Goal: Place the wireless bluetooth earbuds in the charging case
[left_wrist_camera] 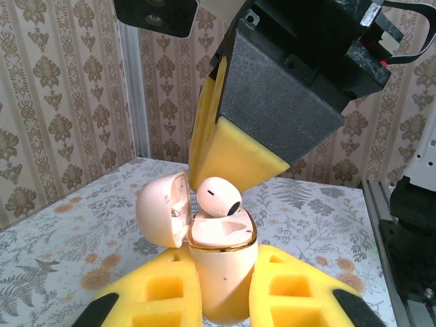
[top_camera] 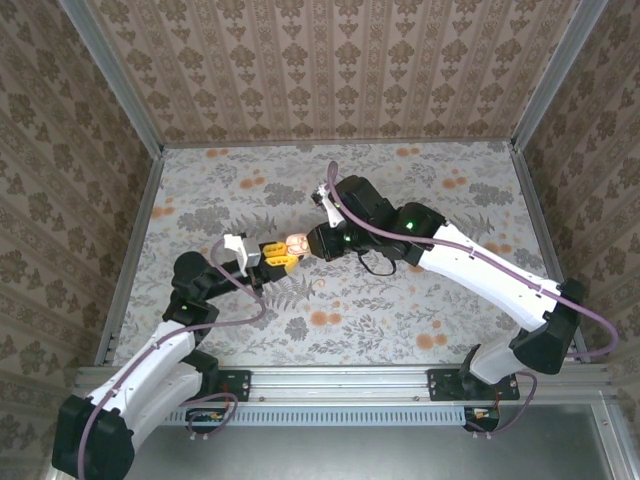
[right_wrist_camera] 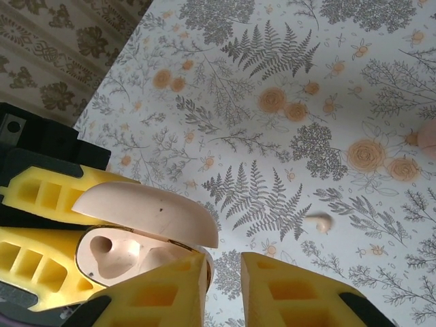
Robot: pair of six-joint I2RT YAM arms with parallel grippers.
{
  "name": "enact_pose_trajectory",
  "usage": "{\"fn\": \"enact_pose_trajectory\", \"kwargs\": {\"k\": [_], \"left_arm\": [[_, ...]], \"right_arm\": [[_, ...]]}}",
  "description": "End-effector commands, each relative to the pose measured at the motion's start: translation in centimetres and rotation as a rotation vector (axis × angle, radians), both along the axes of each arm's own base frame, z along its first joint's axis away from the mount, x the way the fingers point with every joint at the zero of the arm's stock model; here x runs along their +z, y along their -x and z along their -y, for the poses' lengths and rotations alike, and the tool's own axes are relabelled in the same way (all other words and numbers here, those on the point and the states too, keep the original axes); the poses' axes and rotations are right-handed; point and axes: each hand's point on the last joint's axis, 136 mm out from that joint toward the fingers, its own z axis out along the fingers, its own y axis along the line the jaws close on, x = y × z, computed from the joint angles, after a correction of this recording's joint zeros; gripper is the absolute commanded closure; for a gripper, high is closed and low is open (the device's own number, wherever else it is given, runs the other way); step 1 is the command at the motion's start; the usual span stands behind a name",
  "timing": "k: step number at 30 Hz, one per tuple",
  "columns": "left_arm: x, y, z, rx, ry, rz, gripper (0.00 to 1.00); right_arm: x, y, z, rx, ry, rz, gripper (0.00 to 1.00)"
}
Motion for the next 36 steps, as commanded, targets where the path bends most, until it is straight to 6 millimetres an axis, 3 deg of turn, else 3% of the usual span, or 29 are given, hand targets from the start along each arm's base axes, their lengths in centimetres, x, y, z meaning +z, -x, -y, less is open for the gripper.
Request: {"fn": "enact_pose_trajectory", "kwargs": {"k": [1,3,4,7,15,19,26,32,36], "left_arm": [[0.0,0.4,-0.1,0.008,-0.011,0.065,1.00],[-0.2,1.0,0.4,-0.013,-0.022,0.086,1.00],[-0.4,1.0,0.4,-0.012,-0.029,0.105,1.00],[-1.0,0.8,0.4,0.008,-0.053,0.162,1.00],[-1.5,-0.2,0.5,0.056,-0.084,0.251,1.00],[-1.2,-0.3,0.6,0.075,-0.085,0.322,1.00],[-0.4,-0.2,0.8,0.106,-0.111,0.446,1.00],[0.5,-0.2,0.7,0.115,-0.118,0.474,1.00],[0.4,-0.5,0.7,0.131,-0.130,0.469,1.00]], "right_arm": [[2.1,0.5,0.6,-0.016,-0.081,0.022,0.78],[1.7,0.2,1.1,-0.039,-0.076,0.011,0.78],[2.6,0.6,1.7,-0.045,-0.093,0.026,0.78],[2.8,0.5,1.9,-0.058,-0.102,0.023,0.78],[3.3,1.2,0.7,-0.008,-0.184,0.016,0.79],[1.9,1.8,0.4,0.012,-0.197,-0.017,0.80],[0.8,0.5,1.1,-0.061,-0.193,-0.019,0.82],[1.6,-0.5,1.0,-0.091,-0.252,-0.020,0.83],[1.2,-0.6,0.5,-0.091,-0.257,-0.053,0.76]]}}
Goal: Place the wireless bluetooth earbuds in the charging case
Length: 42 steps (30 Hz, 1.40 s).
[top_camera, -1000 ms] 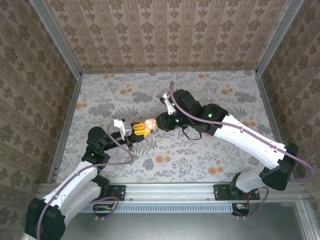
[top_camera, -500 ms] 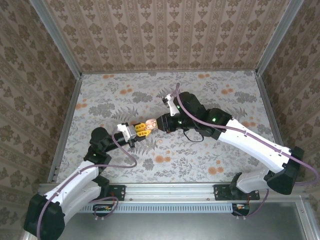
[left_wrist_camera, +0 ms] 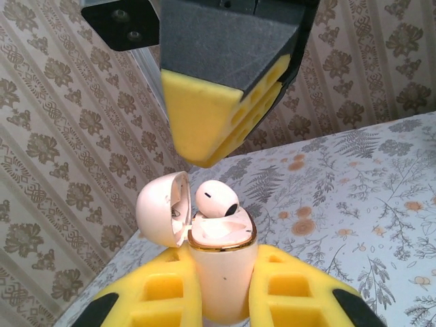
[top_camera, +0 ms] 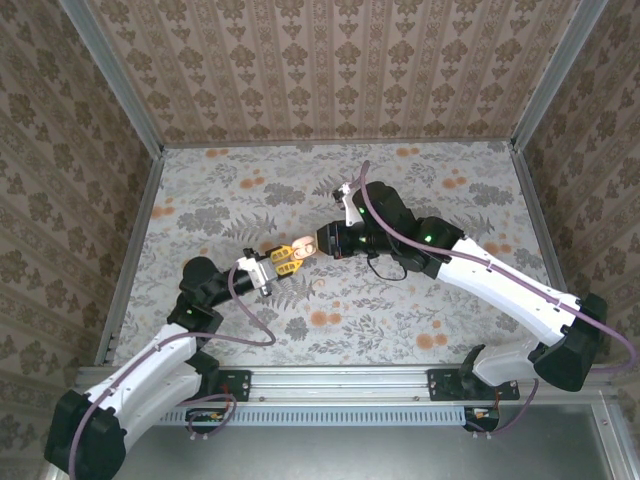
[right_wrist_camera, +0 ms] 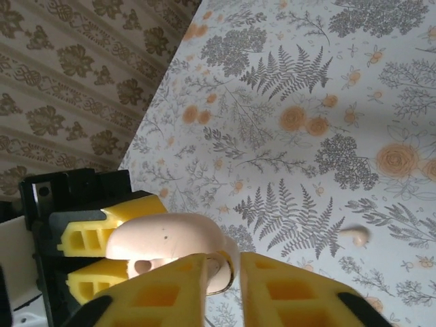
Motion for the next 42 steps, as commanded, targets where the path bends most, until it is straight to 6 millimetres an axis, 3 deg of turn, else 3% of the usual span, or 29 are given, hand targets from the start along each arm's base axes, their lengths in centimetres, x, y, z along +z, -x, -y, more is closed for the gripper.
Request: {"fn": "enact_pose_trajectory", "kwargs": {"k": [1,7,16,22,28,37,42], "left_arm": [[1.8,-0.1,0.0,0.015,0.009,0.069,1.00],[1.5,-0.3,0.0,0.020,0.010,0.040,1.00],[1.5,-0.5,-0.1,0.034,0.012,0.035,1.00],[1.4,-0.6,-0.2,0.042,0.010,0.032,1.00],[1.2,-0.4,-0.2,0.036,0.000,0.029,1.00],[1.0,-0.8,-0.3,0.071,-0.018,0.034,1.00],[0.9,-0.8,-0.3,0.079,-0.020,0.035,1.00]], "right_arm": [[0.7,-0.1,-0.8,0.003,-0.049,-0.016,0.74],[0.3,0.3,-1.2,-0.012,-0.065,-0.048,0.67],[-0.7,0.5,-2.0,-0.036,-0.081,-0.125,0.67],[-2.5,0.0,-2.6,-0.063,-0.053,-0.189,0.67],[-2.8,-0.6,-3.0,-0.086,-0.056,-0.210,0.67],[-3.6,-0.5,-3.8,-0.089,-0.039,-0.259,0.70],[-3.7,-0.4,-4.1,-0.086,-0.031,-0.269,0.77]]}}
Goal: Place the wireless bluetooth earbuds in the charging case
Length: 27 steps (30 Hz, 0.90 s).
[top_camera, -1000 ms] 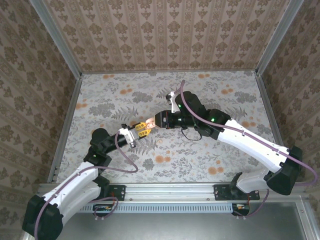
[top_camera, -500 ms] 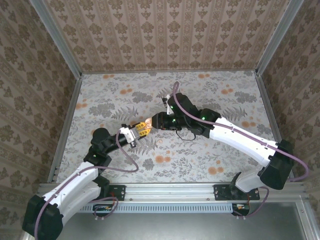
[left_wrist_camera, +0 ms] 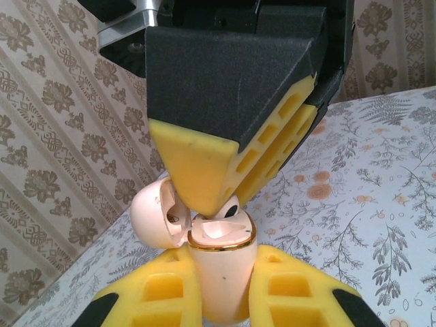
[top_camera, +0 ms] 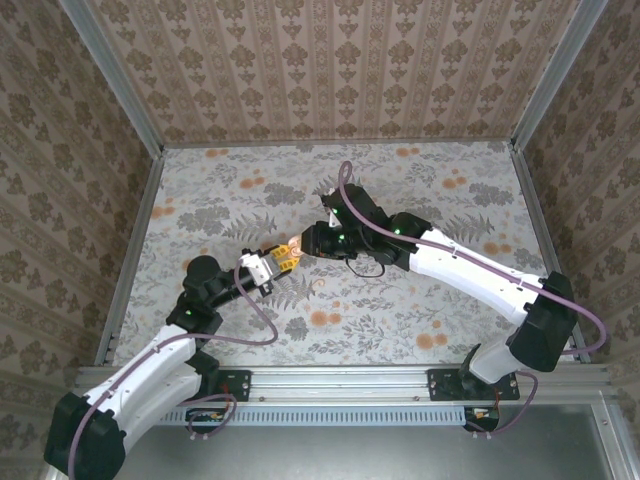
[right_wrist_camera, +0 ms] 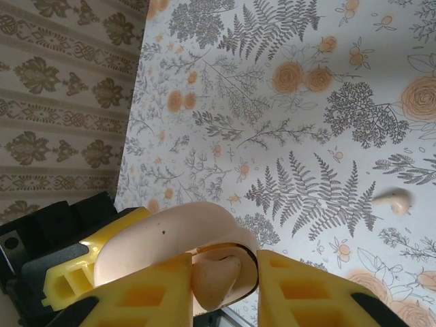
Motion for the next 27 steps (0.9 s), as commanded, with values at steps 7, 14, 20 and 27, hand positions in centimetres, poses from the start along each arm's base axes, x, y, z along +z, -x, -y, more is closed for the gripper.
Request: {"fn": "enact_pose_trajectory", "kwargs": {"k": [7,14,20,27], "left_arm": [[2.7,0.6,0.3,-0.020,0.026,0.103,1.00],[2.4,0.6,0.3,-0.018,0.023,0.096,1.00],[2.2,0.6,0.3,-0.018,0.024,0.085,1.00],[2.2,1.1,0.8,-0.076,0.018,0.025,1.00]], "right_arm": [[1.6,0.7,-0.8,0.019,-0.025,-0.002,0.85],[2.8,0.7,0.1,-0.003,-0.024,0.030,0.86],[4.0,0.6,0.6,-0.018,-0.034,0.066,0.86],[4.4,1.0,2.1,0.004,0.030,0.111,0.87]]}}
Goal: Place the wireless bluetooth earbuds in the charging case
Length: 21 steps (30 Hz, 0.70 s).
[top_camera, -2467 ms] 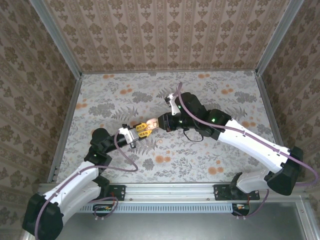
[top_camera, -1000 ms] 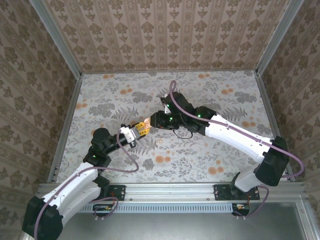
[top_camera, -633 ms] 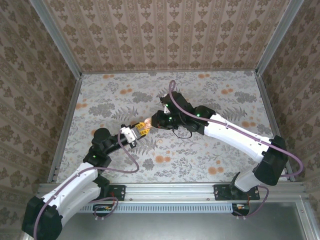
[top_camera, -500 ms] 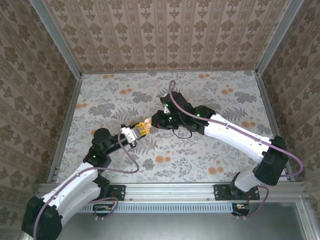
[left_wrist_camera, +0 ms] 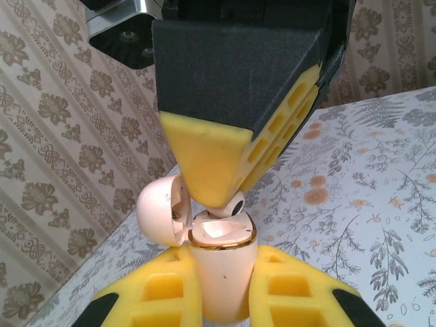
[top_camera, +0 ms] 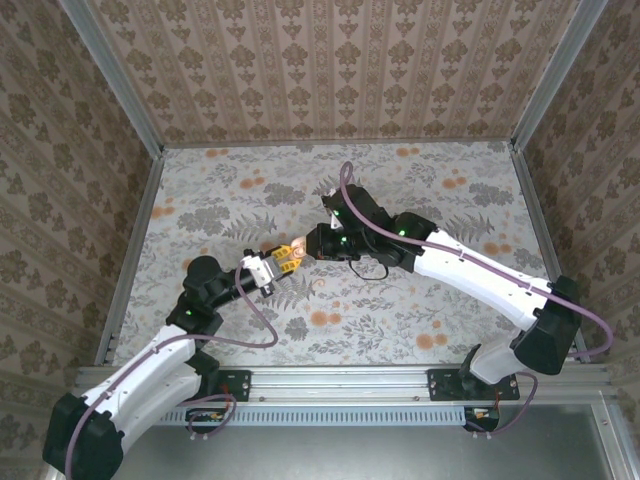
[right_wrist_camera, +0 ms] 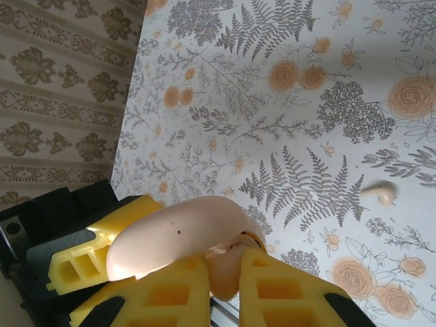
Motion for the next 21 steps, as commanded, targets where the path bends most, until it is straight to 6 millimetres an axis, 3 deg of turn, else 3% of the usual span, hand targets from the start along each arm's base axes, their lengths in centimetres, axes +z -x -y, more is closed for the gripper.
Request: {"fn": "enact_pose_trajectory", "kwargs": {"k": [1,21], "left_arm": [[1.4,0.9,0.5,-0.073,0.016,-0.014,1.00],[1.3,0.3,0.5,-0.056,0.012,-0.071,1.00]], "right_arm": [[3.2,0.3,1.3,0.002,-0.001,0.082,0.88],[4.6,0.9,2.6,0.009,0.042,0.103,0.88]]}}
